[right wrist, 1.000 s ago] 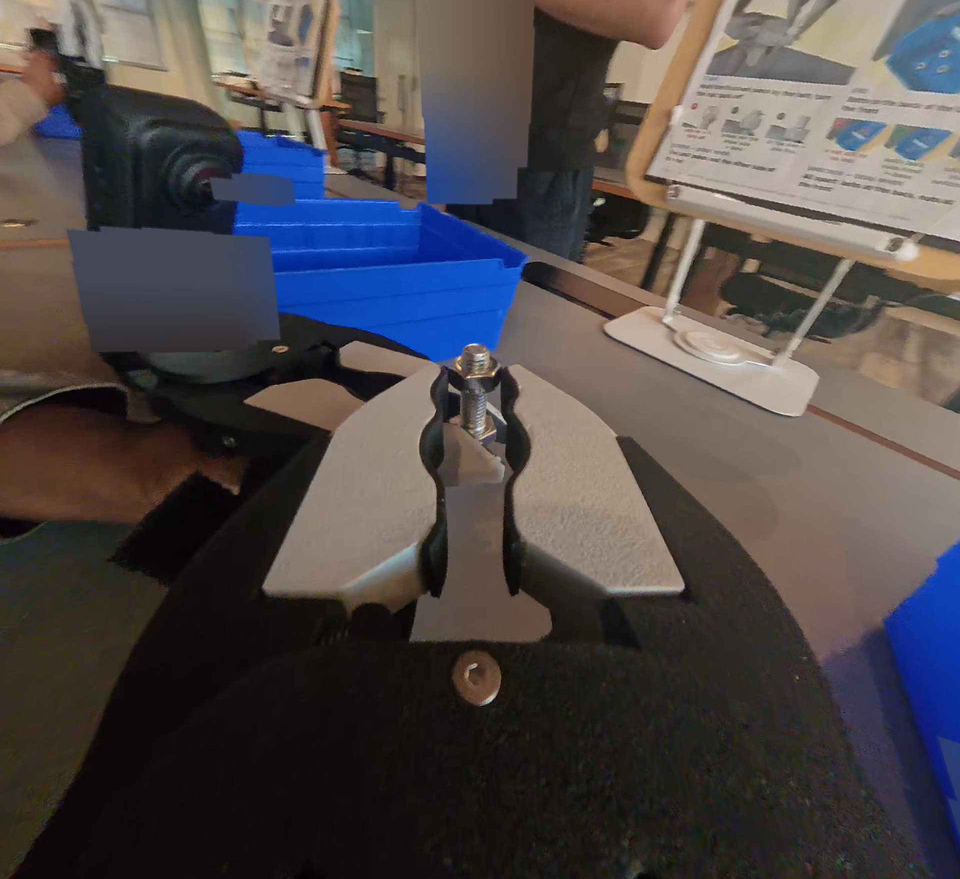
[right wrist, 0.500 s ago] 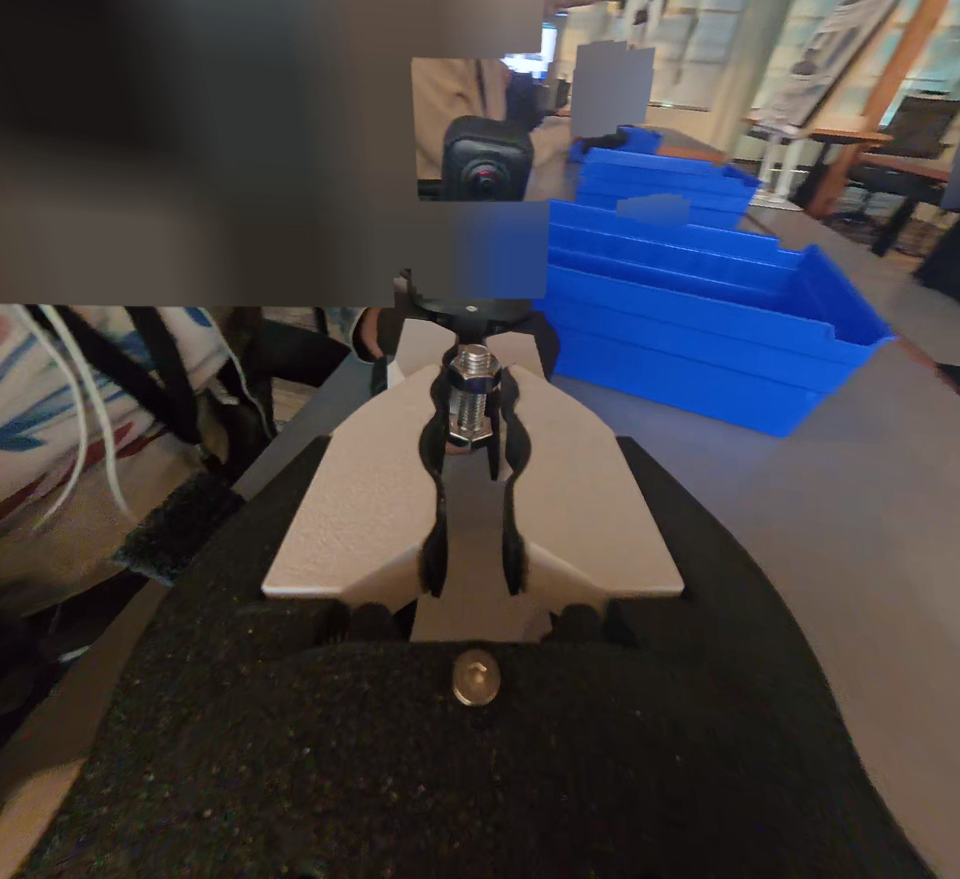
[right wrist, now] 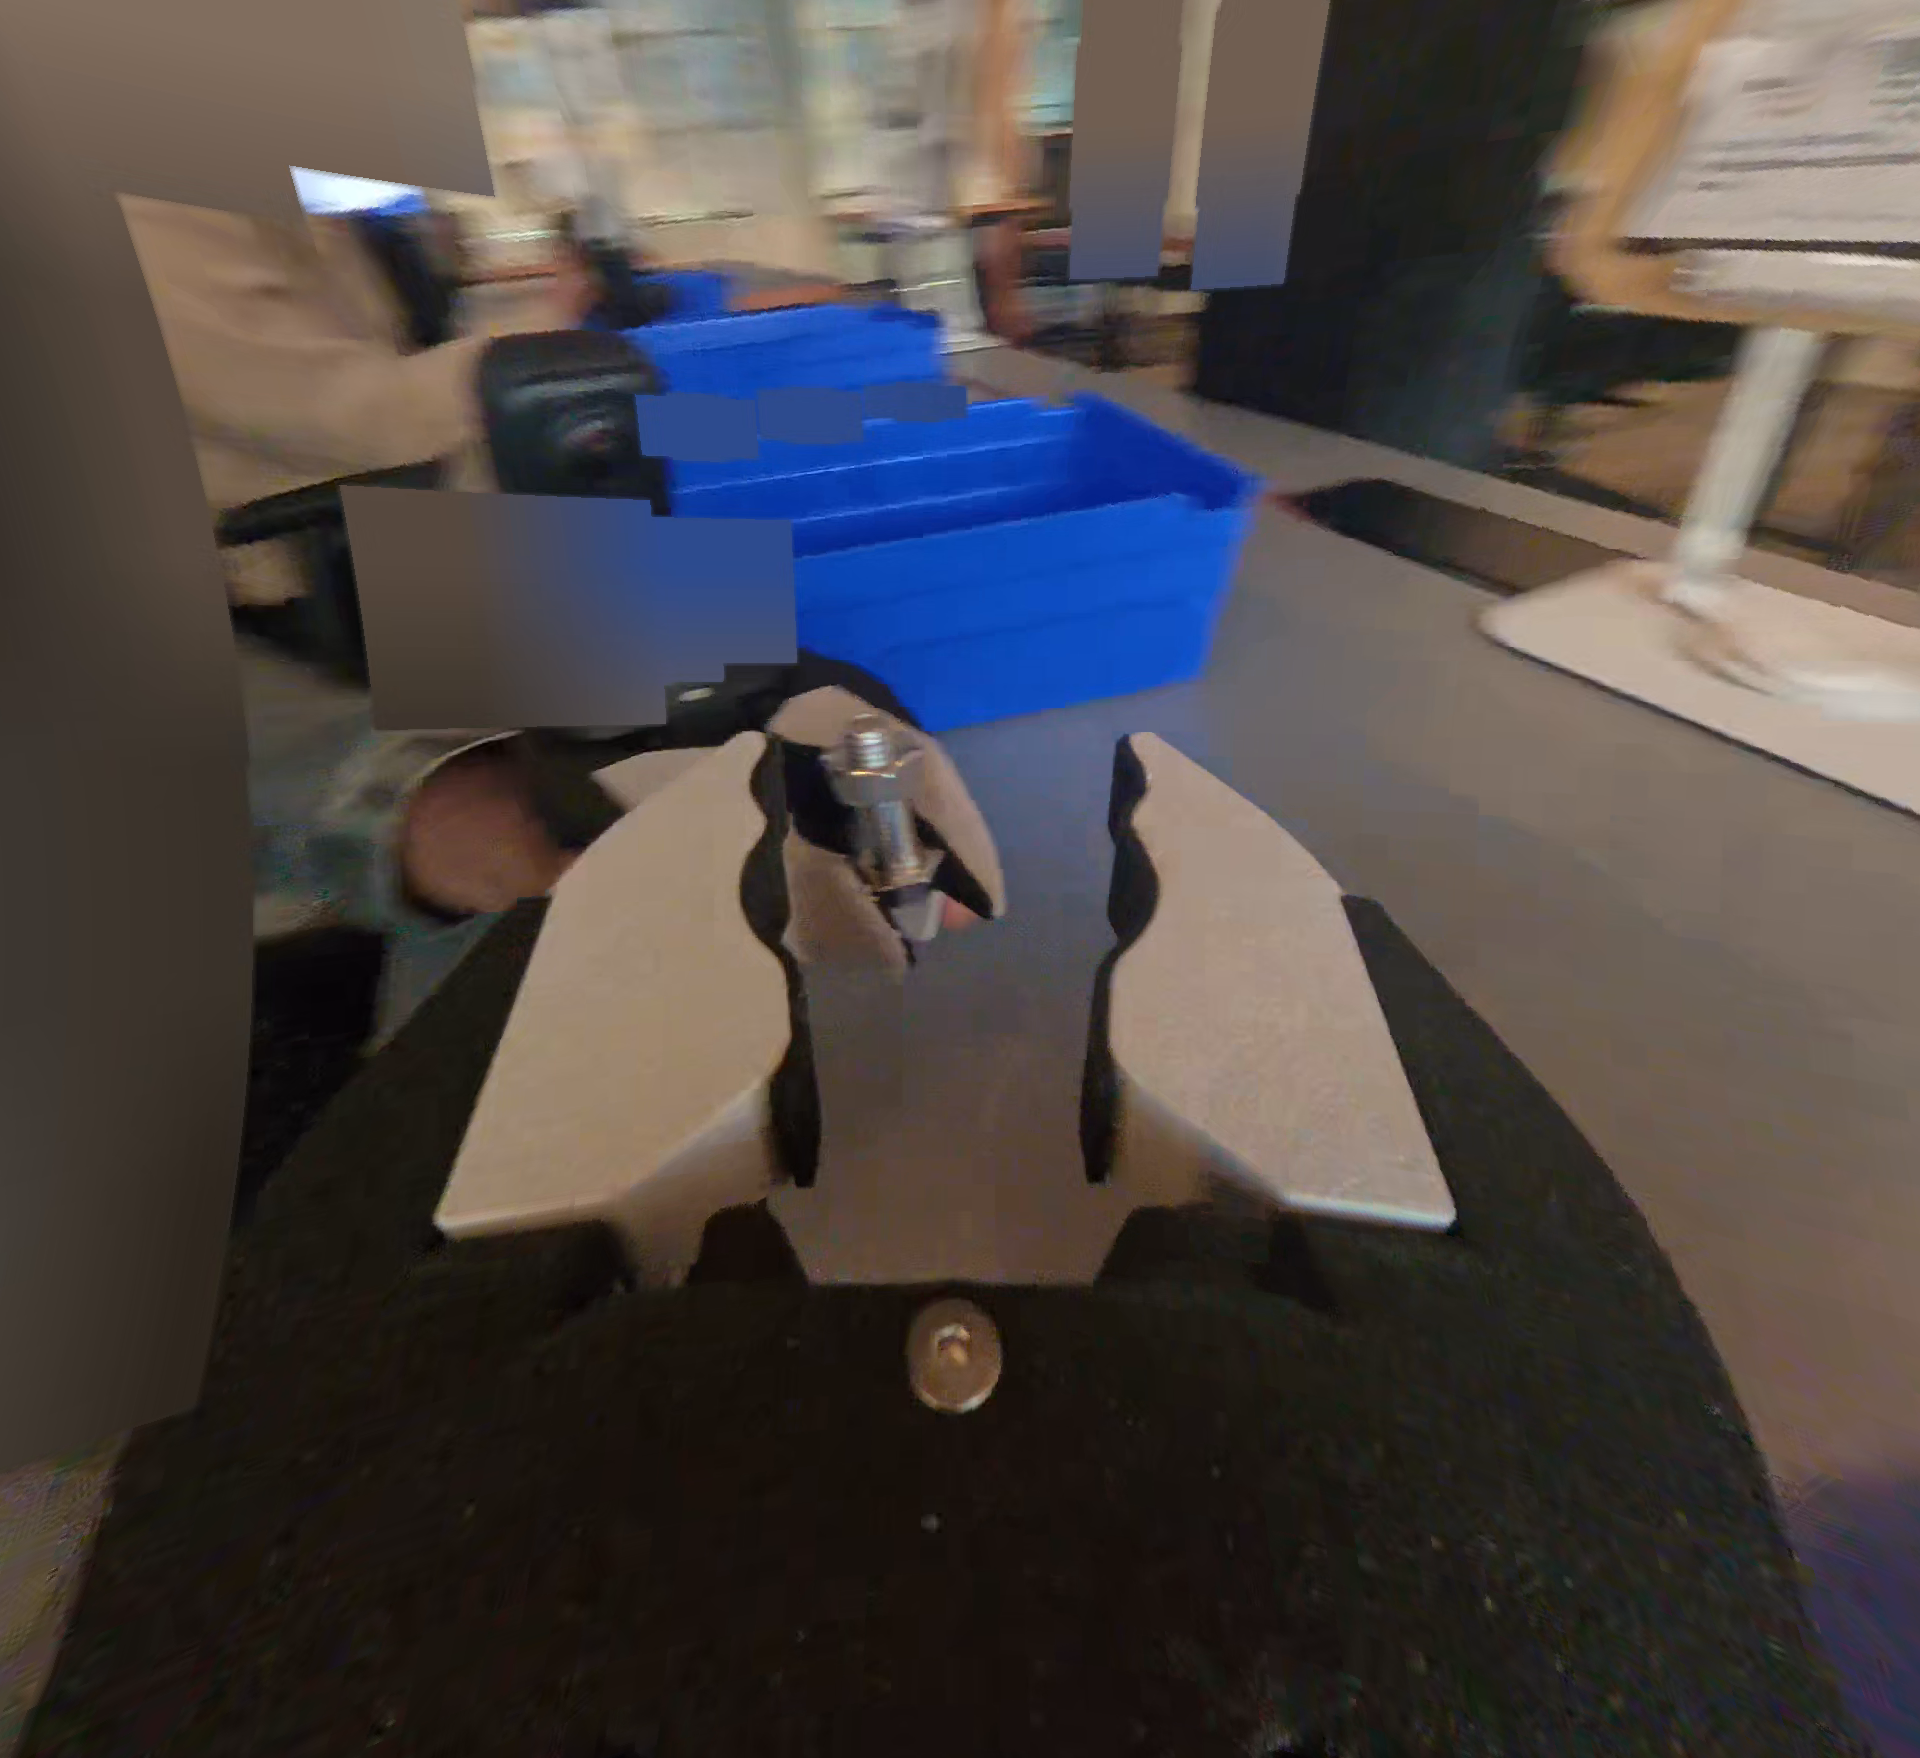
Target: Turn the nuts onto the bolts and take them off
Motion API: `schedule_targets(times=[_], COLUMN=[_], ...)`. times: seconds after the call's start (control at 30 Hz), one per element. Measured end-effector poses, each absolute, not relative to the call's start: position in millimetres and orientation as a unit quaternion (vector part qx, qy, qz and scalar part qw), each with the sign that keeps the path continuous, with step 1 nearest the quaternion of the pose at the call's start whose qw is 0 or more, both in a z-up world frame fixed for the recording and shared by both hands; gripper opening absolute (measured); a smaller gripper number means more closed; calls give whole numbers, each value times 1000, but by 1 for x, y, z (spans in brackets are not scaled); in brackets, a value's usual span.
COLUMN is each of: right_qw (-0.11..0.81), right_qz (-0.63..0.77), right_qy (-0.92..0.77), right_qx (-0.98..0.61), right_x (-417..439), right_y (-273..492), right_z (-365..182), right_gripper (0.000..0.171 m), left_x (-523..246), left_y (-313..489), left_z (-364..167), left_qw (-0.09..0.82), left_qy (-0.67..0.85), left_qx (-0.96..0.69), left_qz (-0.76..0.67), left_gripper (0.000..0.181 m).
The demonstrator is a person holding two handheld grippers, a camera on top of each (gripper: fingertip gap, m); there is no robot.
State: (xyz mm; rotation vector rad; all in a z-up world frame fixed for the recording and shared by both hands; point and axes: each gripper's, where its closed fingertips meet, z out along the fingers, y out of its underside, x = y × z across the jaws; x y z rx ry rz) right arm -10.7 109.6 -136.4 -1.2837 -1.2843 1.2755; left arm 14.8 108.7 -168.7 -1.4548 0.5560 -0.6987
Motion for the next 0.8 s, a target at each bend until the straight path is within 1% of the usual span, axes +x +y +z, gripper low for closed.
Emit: schedule_targets(times=[0.03, 0.07, 0.13, 0.2, 0.3, 0.37, 0.53, 0.7, 0.8], right_qw=[478, 508, 549, 571, 592, 596, 607, 598, 557], right_qz=[486, 466, 455, 456, 383, 345, 328, 340, 402], right_qy=[-478, -434, -377, -383, -412, -419, -412, -441, -491], right_qx=[-554, -580, -591, -565, -577, -592, -596, -576, -536], right_x=[-7, -3, 1, -4, -9, -12, -15, -13, -12], right_y=[118, 123, 119, 99, 96, 100, 103, 101, 97], right_z=[-138, -138, -136, -133, -143, -148, -146, -147, -147], right_gripper=[56, 57, 55, 53, 46, 42, 17, 17, 17], left_x=[16, 15, 14, 13, 13, 14, 12, 15, 16], left_y=[108, 109, 110, 111, 111, 111, 111, 109, 108], left_z=[-169, -169, -169, -169, -169, -169, -170, -170, -170], left_qw=[657, 658, 658, 660, 659, 659, 660, 656, 652], left_qy=[248, 245, 241, 236, 240, 242, 235, 242, 248], left_qx=[-642, -644, -645, -645, -647, -647, -649, -649, -647], left_qz=[-307, -304, -306, -304, -301, -299, -296, -300, -308], left_gripper=[18, 18, 18, 18, 18, 18, 18, 18, 18])
